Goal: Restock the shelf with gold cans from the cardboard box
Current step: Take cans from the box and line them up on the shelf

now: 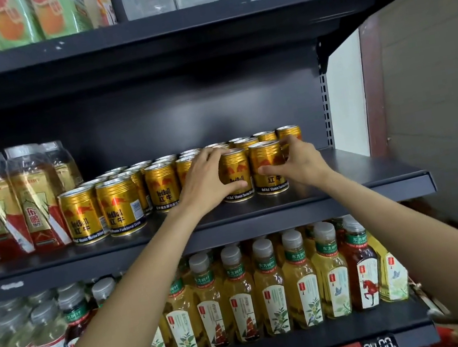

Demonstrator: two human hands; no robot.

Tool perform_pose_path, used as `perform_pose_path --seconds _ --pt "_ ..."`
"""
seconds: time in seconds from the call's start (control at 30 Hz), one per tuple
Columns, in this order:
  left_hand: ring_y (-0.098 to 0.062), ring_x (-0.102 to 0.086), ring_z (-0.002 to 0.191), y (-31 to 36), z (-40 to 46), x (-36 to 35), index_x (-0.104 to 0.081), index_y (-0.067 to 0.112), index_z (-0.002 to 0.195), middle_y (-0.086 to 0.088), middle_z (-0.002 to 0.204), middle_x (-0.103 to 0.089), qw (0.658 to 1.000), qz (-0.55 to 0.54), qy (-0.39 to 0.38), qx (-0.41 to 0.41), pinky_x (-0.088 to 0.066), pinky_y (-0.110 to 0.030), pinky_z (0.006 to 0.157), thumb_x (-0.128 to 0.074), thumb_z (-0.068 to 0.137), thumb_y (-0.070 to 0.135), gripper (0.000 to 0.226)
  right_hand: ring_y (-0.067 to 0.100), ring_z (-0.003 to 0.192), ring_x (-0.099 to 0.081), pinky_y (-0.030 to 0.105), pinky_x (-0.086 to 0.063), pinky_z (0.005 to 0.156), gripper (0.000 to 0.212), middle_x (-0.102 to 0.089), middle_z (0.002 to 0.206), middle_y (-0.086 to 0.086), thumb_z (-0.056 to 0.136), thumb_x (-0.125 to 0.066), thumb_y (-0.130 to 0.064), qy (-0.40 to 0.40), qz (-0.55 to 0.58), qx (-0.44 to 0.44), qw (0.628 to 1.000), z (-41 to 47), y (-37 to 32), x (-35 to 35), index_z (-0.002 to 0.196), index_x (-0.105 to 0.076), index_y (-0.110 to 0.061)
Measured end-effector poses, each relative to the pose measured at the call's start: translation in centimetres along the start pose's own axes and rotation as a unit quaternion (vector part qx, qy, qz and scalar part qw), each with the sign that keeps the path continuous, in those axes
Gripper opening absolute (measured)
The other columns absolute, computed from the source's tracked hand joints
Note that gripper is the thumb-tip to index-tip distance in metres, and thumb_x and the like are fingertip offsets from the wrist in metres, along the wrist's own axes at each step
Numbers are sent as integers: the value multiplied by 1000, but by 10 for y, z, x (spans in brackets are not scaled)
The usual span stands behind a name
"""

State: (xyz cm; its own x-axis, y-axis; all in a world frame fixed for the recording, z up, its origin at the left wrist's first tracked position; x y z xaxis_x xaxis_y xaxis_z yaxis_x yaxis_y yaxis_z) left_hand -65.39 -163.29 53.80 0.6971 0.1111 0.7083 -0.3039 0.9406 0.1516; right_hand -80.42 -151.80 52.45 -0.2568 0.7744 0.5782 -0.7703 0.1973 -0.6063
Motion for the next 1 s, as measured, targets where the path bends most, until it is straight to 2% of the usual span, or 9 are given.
perform_pose_path --seconds 0.13,0.23,0.33,0.47,0.63,0.77,1.0 --pt "-19 -30 136 -10 16 -4 -42 25 137 0 143 -43 990 133 4 -45 -23 -38 110 -64 74 61 76 26 116 -55 27 -44 86 76 -58 127 11 75 -75 -35 -42 29 -3 999 19 0 -11 136 -39 -6" --pt "-18 -25 140 -19 23 -5 -41 27 138 1 145 -42 979 193 -1 -58 -15 -40 114 -58 74 66 76 26 119 -53 28 -43 88 74 -56 129 12 78 -74 -28 -71 60 -22 995 31 2 -19 137 -36 -5" --pt "-19 -27 140 -26 26 -8 -40 27 138 -1 146 -42 977 207 -10 -56 -12 -42 116 -57 75 66 76 26 119 -53 36 -46 99 74 -55 128 10 78 -74 -24 -112 113 -44 986 40 6 -30 137 -33 -8" --pt "-21 -36 135 -32 26 -10 -39 25 137 -1 144 -43 973 227 -2 -50 -13 -44 116 -54 77 67 75 24 118 -53 40 -45 102 73 -55 128 10 75 -76 -17 -161 147 -49 975 47 3 -38 133 -33 -7" --pt "-21 -39 132 -39 27 -11 -38 26 138 1 143 -42 983 180 3 -48 -17 -44 114 -58 77 65 75 22 116 -54 44 -45 102 91 -56 128 7 64 -84 -31 -164 138 -48 975 53 6 -40 135 -32 -10" --pt "-21 -35 133 -40 26 -13 -40 25 138 0 142 -42 986 155 19 -51 -15 -42 113 -61 77 62 75 22 117 -54 42 -44 103 88 -56 128 7 68 -82 -27 -154 151 -44 975 49 6 -38 137 -31 -10" --pt "-19 -31 137 -36 23 -16 -36 24 139 -1 145 -40 981 185 29 -55 -7 -46 116 -56 79 63 74 24 123 -49 37 -42 104 80 -50 135 10 78 -74 -22 -156 149 -37 976 45 5 -39 139 -25 -10"
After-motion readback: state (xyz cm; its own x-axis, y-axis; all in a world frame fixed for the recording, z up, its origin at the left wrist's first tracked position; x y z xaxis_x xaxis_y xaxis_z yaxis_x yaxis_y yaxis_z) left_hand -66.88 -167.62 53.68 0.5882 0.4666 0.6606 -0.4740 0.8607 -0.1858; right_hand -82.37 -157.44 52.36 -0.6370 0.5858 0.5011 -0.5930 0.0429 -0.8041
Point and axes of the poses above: each hand's wrist, its own z-axis towards the middle knuckle, its own x-axis out of the back of the hand, y = z × x, the point moved 6 cm from there along z, towards the middle knuckle
